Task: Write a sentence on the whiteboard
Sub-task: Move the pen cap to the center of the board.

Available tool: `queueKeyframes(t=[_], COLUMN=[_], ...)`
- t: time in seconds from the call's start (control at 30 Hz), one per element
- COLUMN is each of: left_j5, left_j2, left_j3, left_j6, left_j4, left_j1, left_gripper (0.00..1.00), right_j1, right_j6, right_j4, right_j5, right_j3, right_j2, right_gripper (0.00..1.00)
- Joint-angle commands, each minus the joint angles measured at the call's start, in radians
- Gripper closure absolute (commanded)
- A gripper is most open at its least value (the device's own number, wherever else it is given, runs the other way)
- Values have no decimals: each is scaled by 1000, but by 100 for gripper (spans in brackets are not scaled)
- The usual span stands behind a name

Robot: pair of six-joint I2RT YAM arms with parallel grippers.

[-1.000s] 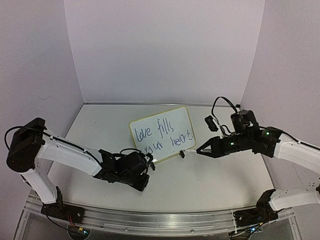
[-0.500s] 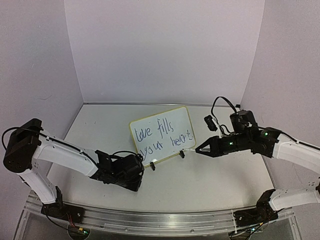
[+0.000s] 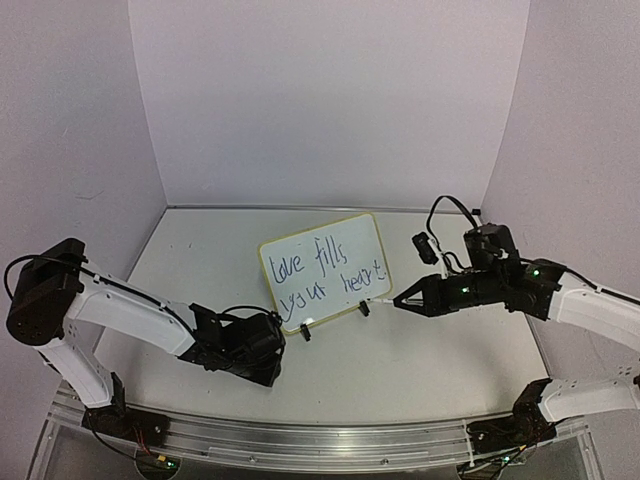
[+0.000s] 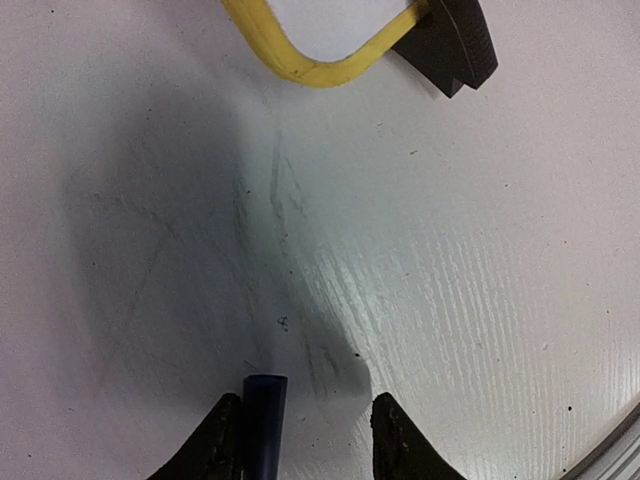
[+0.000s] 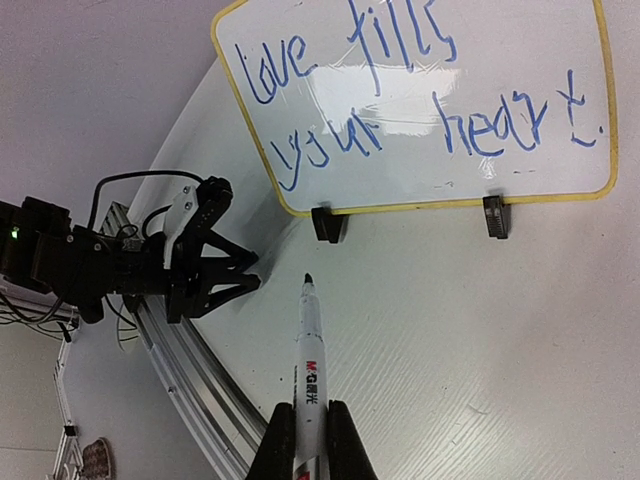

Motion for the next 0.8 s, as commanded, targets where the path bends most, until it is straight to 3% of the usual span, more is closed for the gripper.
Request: queueKeyframes(t=[0.0, 0.3, 0.43, 0.57, 0.77], left_j5=[-16, 28, 33, 126, 68], left_j2=[-30, -184, -158, -186, -202], left_j3=[3, -14, 38, -28, -55], left_j6=[7, 48, 54, 22, -20], left_j4=[-40, 59, 1, 98, 12], left_j1=[2, 3, 10, 79, 131], left_gripper=[55, 35, 32, 27, 25], right_j1=[-2, -2, -2, -2, -2], right_j6=[8, 7, 8, 10, 13], right_j4=[35, 36, 37, 36, 36], right_j5=[21, 15, 10, 13, 19], right_j3=[-14, -9, -9, -15, -23], right_j2=[-34, -34, -31, -37, -47], right_gripper=[100, 100, 100, 100, 100])
